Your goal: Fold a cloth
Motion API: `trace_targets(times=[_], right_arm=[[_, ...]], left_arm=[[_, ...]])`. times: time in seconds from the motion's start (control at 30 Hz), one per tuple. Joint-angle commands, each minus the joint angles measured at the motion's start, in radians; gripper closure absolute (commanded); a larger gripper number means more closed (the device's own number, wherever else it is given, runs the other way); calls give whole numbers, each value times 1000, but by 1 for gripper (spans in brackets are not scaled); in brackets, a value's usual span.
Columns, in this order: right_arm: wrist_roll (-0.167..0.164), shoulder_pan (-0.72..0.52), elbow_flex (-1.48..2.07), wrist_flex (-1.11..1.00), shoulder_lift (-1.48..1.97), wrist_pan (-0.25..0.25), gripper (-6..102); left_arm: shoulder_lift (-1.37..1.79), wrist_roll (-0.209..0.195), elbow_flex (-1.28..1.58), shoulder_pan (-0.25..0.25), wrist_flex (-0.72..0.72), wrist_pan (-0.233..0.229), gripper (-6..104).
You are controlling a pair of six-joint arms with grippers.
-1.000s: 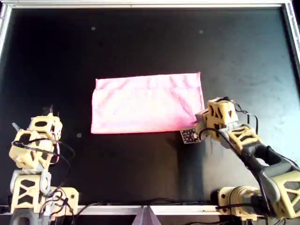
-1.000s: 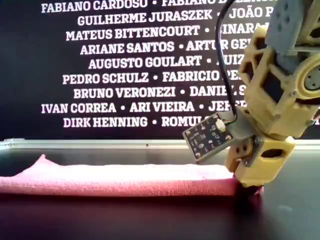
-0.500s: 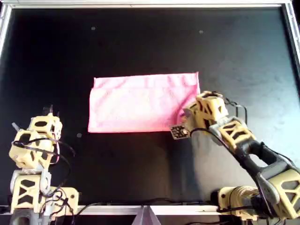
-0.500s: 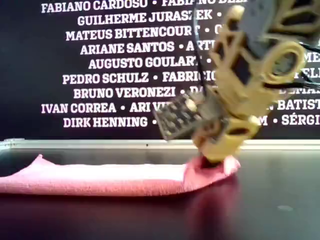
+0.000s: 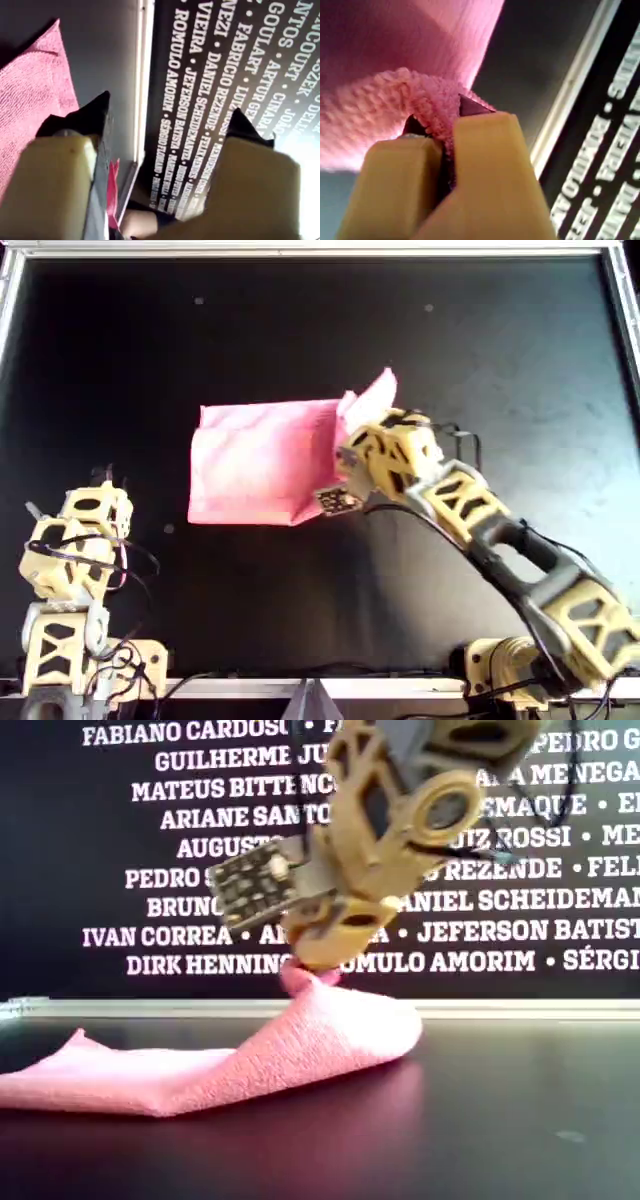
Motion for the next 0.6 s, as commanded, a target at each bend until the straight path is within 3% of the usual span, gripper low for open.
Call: trace_targets(times=[0.0,0.57], right_arm=[[-2,58,-222,3,-78,2,96],[-5,318,-1108,3,-718,6,96]], left_arm=[[15,5,-14,17,-6,-5,17],[15,5,-14,14,-6,2,17]])
